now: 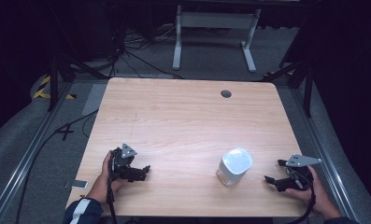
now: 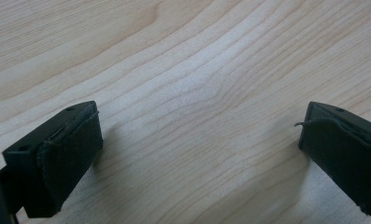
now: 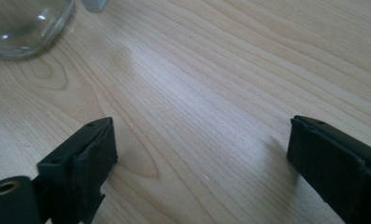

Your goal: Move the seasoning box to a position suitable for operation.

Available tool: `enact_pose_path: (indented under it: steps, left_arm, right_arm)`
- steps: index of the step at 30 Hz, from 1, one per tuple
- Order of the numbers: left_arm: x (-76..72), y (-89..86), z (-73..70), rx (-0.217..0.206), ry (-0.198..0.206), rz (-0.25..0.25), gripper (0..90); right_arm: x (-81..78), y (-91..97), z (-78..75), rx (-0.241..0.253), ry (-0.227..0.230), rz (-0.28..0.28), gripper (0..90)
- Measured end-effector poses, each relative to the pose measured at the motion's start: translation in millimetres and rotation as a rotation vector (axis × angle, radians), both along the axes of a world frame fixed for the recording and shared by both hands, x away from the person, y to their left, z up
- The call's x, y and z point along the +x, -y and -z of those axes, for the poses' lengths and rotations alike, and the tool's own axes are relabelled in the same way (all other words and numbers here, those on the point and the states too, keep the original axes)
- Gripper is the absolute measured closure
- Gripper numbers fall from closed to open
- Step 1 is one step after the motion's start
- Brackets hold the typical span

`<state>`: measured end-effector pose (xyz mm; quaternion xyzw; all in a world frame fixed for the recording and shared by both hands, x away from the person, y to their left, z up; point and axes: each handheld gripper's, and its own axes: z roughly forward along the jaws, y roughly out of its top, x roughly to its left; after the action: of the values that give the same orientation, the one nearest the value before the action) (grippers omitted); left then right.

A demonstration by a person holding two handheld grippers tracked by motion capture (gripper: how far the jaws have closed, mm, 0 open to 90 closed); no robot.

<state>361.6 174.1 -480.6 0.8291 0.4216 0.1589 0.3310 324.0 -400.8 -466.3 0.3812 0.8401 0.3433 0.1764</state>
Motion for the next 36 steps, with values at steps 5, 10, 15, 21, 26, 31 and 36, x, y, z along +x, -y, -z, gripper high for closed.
enact_pose_path:
  steps: [5,10,15,21,26,31,36]
  left_arm:
    - [1.5,3.9,0.2,-0.006,-0.001,0.055,0.2]
    - [5.1,9.4,0.5,-0.012,0.002,0.107,0.2]
    - [10.4,21.3,-0.2,-0.009,0.003,0.142,0.3]
    - [11.7,21.8,-0.2,-0.004,0.008,0.151,0.4]
    - [11.7,21.8,-0.2,-0.006,0.006,0.151,0.4]
    - [11.8,21.8,-0.1,-0.006,0.008,0.152,0.4]
    - [11.7,21.8,-0.2,-0.006,0.006,0.151,0.4]
  right_arm:
    - [0.2,0.1,-0.8,0.000,-0.001,-0.006,12.5]
    - [1.9,-0.1,-2.2,-0.001,0.001,-0.007,18.6]
    - [2.8,2.9,-3.7,0.015,0.018,0.007,36.2]
    - [0.9,4.7,-9.0,-0.003,0.052,0.015,50.7]
    - [2.0,6.9,-23.6,0.050,0.049,0.037,78.8]
    - [1.8,7.9,-35.8,0.086,0.069,0.029,89.3]
    - [0.8,1.3,-65.1,0.132,0.134,0.005,89.8]
